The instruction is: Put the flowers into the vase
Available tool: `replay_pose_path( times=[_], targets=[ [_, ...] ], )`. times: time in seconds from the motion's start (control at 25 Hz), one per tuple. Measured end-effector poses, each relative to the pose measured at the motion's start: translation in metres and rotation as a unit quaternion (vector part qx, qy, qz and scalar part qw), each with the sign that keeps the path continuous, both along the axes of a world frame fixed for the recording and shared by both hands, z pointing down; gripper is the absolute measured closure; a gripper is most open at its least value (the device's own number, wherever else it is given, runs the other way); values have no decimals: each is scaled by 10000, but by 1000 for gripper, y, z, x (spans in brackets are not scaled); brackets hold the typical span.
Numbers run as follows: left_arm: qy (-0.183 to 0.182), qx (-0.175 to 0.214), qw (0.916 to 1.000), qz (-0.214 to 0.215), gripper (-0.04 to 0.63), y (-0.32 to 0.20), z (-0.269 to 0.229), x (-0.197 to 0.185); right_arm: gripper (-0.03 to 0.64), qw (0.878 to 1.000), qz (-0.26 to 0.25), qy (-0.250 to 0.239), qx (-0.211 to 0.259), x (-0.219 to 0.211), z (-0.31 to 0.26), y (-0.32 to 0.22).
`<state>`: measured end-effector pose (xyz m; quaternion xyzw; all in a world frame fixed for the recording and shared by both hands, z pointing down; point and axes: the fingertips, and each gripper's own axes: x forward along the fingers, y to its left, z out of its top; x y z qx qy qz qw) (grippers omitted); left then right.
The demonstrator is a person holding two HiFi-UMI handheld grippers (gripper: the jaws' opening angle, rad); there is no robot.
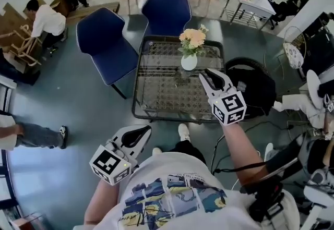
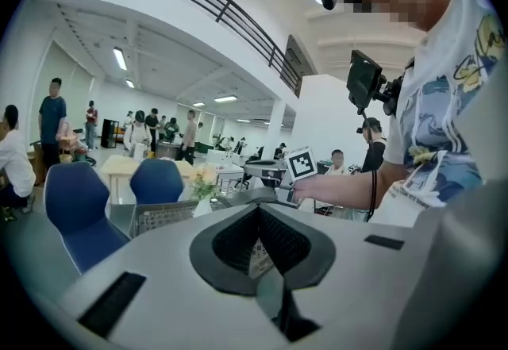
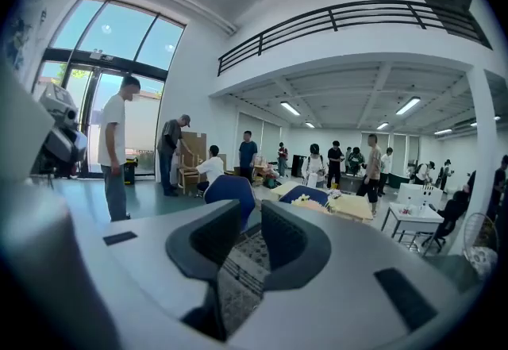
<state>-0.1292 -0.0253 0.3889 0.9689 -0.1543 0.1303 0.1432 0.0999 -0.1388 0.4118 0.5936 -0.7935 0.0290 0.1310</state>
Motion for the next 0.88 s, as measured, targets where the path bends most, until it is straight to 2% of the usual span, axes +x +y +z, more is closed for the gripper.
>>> replay_pose_path(
  times=[0.36, 0.48, 0.64, 0.88],
  targets=[
    [91, 102, 9980, 621, 586, 48, -1, -19, 532, 9982, -159, -414, -394, -81, 12, 116],
    [53, 147, 9973, 714, 586, 63, -2, -24, 532, 9965, -364, -531, -538, -109, 14, 147],
    [11, 65, 9980, 631, 586, 70, 4, -34, 541, 9923, -772, -625, -741, -142, 23, 165],
    [-41, 39, 9954, 960, 586, 72, 19, -29, 575, 9912, -912, -612, -745, -162, 28, 177]
  ],
)
